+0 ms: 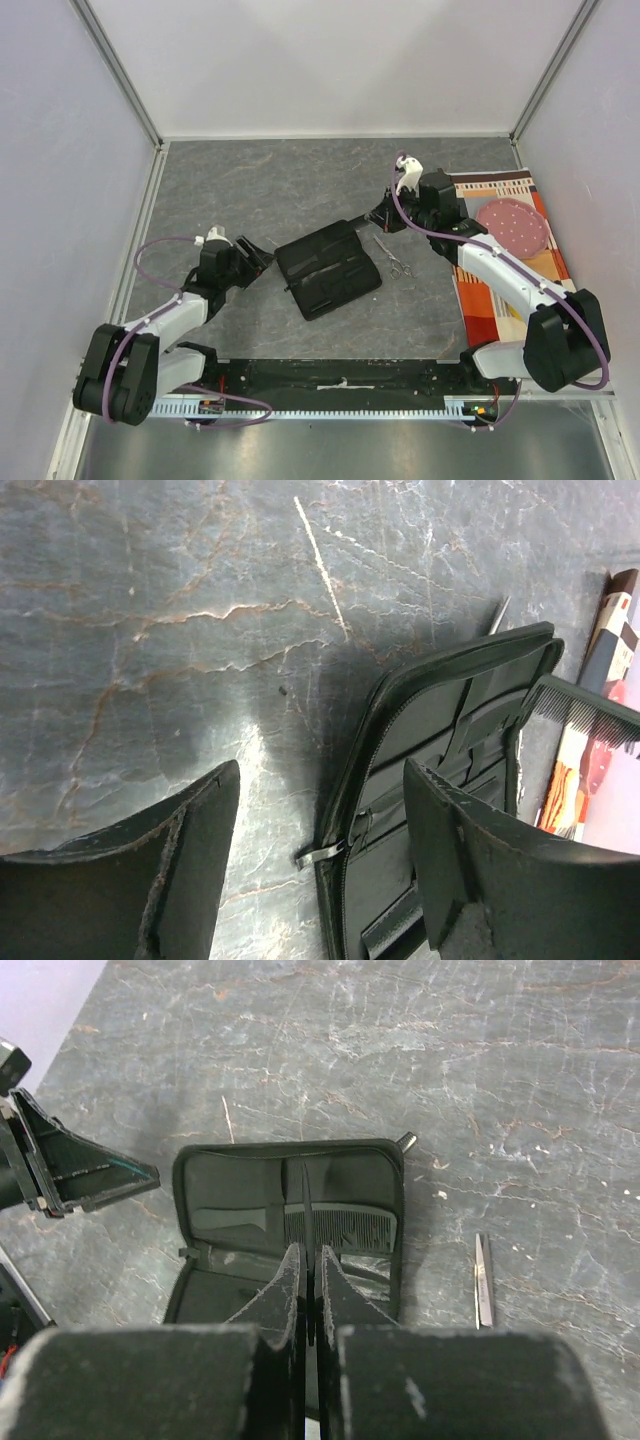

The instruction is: Sort the hair-cutting tools

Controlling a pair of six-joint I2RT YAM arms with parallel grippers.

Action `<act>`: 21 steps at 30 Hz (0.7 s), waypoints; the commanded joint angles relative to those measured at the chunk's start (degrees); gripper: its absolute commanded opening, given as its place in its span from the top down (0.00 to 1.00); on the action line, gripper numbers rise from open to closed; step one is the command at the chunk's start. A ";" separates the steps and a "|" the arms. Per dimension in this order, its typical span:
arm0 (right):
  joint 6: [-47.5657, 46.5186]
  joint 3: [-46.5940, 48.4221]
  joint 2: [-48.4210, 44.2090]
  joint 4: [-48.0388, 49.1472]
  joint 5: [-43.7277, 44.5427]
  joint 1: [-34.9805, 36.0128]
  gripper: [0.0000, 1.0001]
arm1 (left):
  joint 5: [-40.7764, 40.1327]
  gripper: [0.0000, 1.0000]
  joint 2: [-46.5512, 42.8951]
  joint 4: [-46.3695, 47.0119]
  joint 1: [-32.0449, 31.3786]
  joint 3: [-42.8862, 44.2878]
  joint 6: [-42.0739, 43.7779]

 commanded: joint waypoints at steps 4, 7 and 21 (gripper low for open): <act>-4.04 2.75 0.11 -1.40 -4.01 -1.16 1.00 | 2.68 0.30 7.04 15.35 -0.17 0.24 1.62; -4.13 2.93 0.37 -1.22 -5.15 -1.16 1.00 | 3.65 0.33 10.03 19.92 -0.17 -0.11 1.53; -4.48 3.01 1.69 -0.78 -6.29 -2.04 1.00 | 7.51 0.67 21.55 37.59 -0.26 -1.00 0.12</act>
